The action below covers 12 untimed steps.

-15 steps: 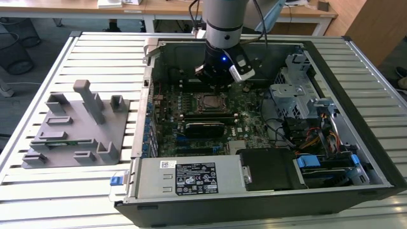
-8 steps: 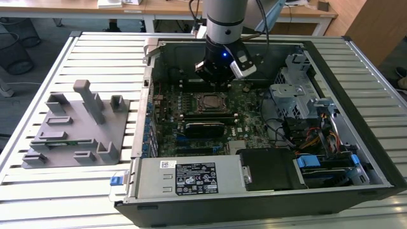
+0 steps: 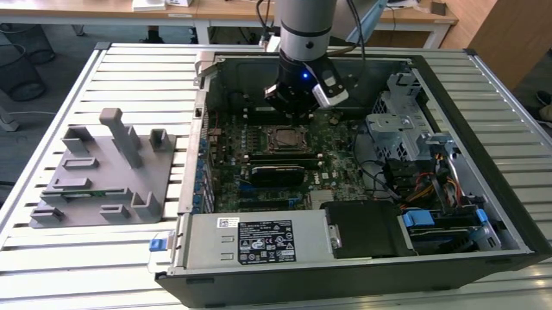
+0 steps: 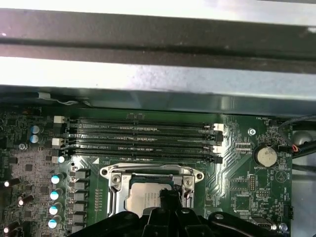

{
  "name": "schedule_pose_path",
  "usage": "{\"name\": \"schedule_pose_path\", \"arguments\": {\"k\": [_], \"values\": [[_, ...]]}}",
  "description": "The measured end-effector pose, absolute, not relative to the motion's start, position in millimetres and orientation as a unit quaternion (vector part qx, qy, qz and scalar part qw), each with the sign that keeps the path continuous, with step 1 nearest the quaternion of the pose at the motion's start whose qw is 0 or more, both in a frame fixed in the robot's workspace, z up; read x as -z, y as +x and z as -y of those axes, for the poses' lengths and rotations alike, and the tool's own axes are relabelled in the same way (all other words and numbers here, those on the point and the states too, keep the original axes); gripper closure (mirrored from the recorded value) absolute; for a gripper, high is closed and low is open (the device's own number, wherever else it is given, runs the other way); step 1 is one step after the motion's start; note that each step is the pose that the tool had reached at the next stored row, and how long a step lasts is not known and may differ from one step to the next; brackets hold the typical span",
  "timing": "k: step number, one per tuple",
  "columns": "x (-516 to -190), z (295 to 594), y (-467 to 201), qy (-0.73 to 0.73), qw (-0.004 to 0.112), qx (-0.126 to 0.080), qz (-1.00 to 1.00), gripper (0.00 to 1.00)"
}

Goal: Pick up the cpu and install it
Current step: 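Install the second cpu locking lever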

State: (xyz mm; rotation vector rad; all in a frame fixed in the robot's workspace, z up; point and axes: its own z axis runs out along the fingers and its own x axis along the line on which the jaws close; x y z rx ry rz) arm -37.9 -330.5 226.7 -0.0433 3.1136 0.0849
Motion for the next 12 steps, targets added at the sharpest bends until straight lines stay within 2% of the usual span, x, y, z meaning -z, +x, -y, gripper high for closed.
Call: {"name": "schedule_pose_path", "arguments": {"k": [12], "values": [[-226.8,344.1,-37.9,-0.014,0.013,-0.027,-0.999,0.89]]}}
